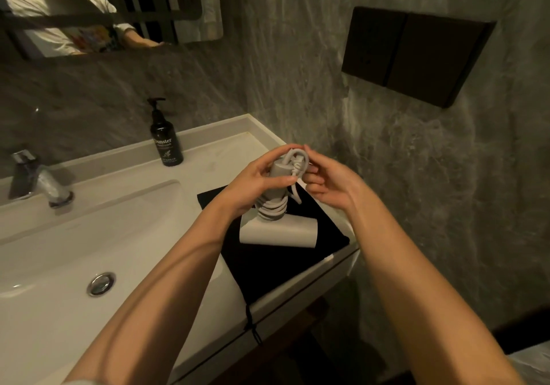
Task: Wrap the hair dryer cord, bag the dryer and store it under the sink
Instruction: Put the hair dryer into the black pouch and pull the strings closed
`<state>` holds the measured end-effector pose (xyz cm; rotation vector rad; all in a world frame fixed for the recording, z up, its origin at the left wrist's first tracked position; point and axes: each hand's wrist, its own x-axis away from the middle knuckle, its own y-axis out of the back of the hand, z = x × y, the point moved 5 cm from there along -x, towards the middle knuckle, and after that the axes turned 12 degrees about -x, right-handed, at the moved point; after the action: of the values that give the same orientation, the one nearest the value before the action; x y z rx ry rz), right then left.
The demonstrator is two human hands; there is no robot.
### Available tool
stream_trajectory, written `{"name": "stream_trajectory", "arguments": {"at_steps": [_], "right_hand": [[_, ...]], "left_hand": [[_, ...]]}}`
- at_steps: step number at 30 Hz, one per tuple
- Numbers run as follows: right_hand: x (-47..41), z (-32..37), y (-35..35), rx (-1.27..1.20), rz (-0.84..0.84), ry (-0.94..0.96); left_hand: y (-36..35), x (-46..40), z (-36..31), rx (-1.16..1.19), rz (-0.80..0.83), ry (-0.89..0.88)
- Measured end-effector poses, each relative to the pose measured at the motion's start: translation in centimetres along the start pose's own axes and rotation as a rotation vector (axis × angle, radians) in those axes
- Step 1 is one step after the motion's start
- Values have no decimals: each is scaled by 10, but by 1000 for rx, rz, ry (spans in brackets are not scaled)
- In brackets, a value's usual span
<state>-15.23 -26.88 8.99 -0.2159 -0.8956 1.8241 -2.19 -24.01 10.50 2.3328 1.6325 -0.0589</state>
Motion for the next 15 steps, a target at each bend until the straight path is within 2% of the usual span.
{"name": "stream_trajectory", "arguments": {"at_steps": [3,7,11,15], "right_hand": [[-10,11,-5,-125,-2,42],[-24,31,-11,-225,-132,188],[-29,51,-10,-255,-201,310],[-37,29,1,-301,-262,255]], "left_hand": [[1,4,6,107,21,57],[1,6,4,32,-51,45],[0,5,8,-12,-108,116],[1,6,5,-100,-151,81]]}}
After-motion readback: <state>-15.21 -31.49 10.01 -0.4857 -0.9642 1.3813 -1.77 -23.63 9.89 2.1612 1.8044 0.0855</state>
